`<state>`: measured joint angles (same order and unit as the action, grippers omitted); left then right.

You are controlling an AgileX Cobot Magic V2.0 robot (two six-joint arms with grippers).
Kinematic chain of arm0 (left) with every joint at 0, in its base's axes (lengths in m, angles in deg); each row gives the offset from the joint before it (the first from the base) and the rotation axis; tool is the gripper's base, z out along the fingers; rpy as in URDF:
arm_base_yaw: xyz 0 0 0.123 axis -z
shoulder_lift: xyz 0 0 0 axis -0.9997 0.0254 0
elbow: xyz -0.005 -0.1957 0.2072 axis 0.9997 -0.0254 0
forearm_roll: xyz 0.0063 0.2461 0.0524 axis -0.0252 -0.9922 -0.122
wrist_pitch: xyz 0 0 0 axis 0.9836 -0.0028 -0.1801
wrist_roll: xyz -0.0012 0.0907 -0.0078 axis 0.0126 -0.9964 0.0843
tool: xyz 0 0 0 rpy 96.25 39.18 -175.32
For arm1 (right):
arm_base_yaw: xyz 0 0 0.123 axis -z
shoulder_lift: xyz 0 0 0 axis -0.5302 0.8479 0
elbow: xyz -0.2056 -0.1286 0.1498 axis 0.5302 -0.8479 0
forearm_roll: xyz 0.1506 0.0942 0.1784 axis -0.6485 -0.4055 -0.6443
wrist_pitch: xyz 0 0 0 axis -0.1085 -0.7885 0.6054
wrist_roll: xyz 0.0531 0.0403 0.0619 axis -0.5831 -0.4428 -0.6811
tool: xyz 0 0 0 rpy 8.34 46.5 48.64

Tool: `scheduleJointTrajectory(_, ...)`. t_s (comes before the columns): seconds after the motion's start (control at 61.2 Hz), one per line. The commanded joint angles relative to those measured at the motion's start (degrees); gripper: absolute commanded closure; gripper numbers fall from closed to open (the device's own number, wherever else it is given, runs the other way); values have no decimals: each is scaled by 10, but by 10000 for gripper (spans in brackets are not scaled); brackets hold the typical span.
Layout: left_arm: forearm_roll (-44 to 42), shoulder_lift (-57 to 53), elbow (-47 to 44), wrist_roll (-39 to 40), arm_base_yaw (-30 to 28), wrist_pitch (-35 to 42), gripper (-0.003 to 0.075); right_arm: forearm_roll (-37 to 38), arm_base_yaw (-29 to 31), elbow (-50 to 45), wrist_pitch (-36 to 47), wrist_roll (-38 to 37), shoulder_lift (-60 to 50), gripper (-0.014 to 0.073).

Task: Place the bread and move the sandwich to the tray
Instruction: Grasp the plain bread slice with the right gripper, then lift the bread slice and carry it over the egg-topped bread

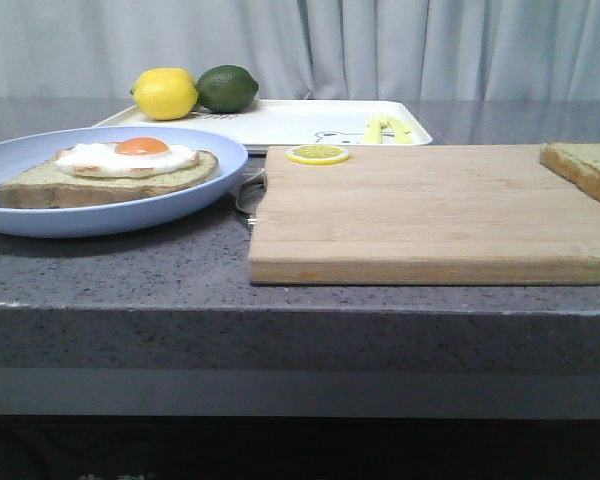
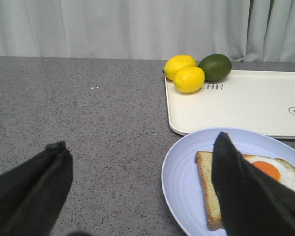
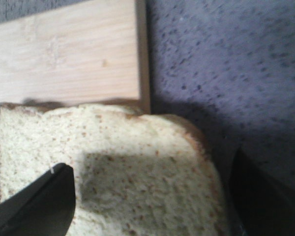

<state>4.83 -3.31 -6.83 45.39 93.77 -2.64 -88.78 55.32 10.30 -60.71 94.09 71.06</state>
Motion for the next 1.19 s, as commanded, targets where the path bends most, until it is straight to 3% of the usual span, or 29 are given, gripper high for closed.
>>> scheduleJointTrajectory(0.0,-2,3,21,-1,5,47,156,-22,-1,19,-3,9,-15,-45)
scheduleJointTrajectory(0.098,-2,3,21,-1,5,47,156,-22,-1,19,-2,9,-16,12)
scheduleJointTrajectory(0.196,-2,3,21,-1,5,47,156,-22,-1,19,-1,9,-17,186)
scheduleJointTrajectory(0.359,-2,3,21,-1,5,47,156,-22,0,19,0,9,-17,568)
scheduleJointTrajectory(0.441,-2,3,21,-1,5,47,156,-22,0,19,0,8,-18,662)
scheduleJointTrajectory(0.751,-2,3,21,-1,5,47,156,-31,0,50,-19,-49,-69,653)
scheduleJointTrajectory(0.947,-2,3,21,-1,5,47,156,-125,-4,59,-31,-63,-120,653)
scheduleJointTrajectory(1.176,-2,3,21,-1,5,47,156,-211,-89,59,-46,-62,-131,653)
